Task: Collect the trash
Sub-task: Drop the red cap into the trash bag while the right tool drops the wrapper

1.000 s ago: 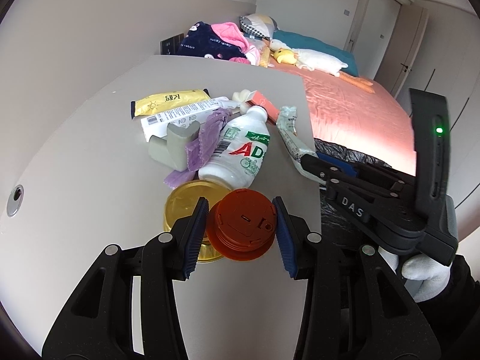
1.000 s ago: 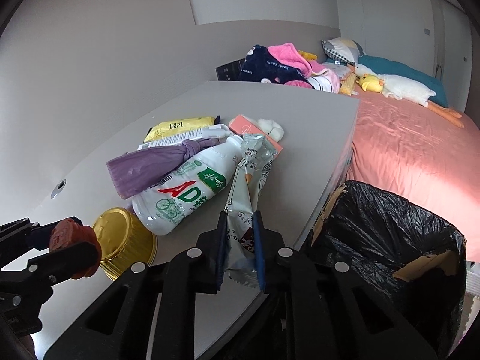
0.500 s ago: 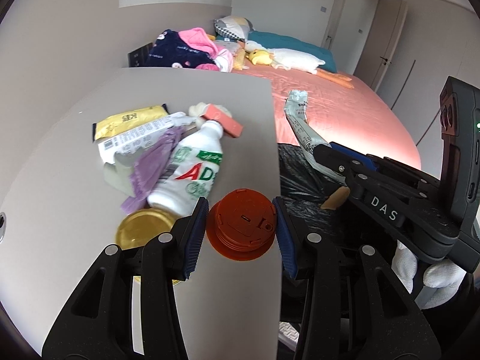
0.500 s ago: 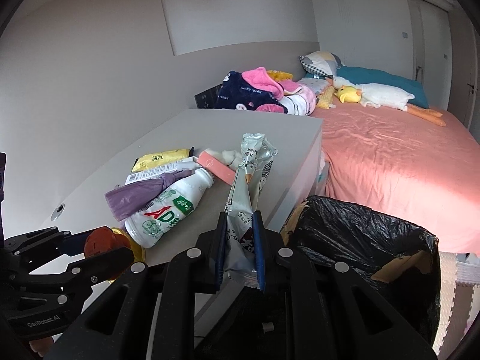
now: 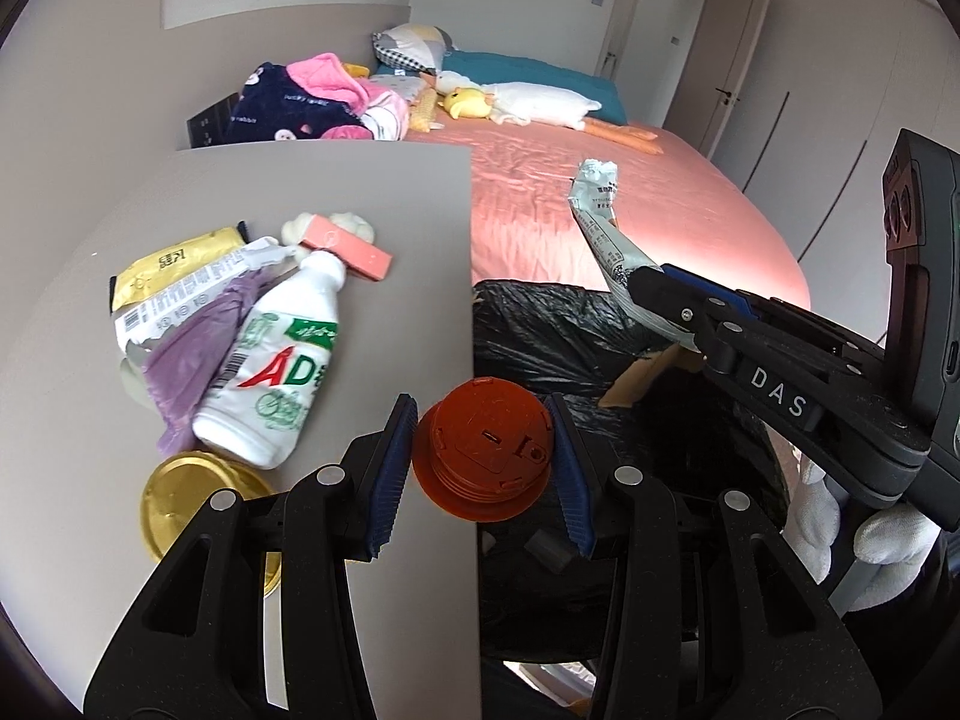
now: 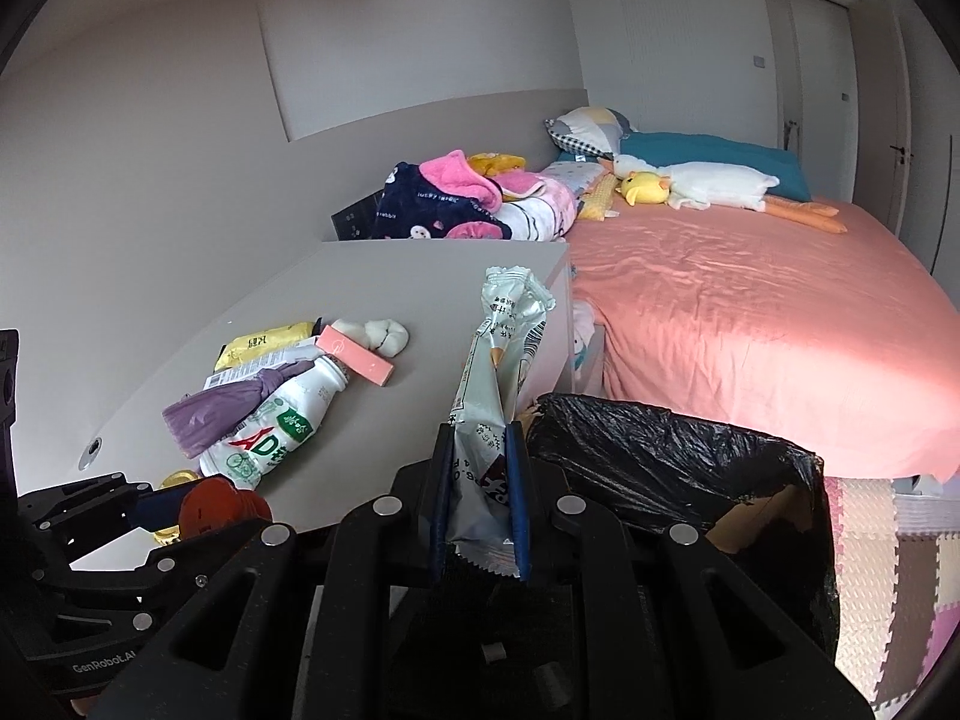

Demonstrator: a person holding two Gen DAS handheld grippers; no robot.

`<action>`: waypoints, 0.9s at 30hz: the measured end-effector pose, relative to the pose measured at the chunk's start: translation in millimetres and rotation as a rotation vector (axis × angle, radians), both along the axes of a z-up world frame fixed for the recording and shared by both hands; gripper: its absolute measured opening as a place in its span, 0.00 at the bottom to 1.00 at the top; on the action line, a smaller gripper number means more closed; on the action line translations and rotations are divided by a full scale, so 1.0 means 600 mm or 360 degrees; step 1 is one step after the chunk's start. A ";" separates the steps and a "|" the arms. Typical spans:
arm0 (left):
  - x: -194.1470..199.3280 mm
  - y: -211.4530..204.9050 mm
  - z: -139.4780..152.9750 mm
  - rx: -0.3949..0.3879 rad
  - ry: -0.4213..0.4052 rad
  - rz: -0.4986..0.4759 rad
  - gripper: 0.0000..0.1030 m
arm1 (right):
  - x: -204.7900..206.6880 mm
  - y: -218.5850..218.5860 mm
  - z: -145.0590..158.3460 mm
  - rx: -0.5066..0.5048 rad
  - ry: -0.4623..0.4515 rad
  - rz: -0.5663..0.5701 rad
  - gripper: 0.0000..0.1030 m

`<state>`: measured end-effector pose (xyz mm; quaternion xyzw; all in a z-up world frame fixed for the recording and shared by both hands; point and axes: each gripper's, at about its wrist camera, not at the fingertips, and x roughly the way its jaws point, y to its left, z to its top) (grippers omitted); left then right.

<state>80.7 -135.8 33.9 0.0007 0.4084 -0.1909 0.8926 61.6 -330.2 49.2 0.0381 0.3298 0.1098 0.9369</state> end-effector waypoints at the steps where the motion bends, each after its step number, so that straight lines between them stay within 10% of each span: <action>1: 0.000 -0.005 0.000 -0.0001 0.0000 -0.0013 0.42 | -0.001 -0.004 0.001 -0.0002 -0.0002 -0.0009 0.17; 27: 0.020 -0.105 -0.009 0.0002 0.0032 -0.0270 0.42 | -0.024 -0.106 -0.001 -0.0021 0.0009 -0.0257 0.17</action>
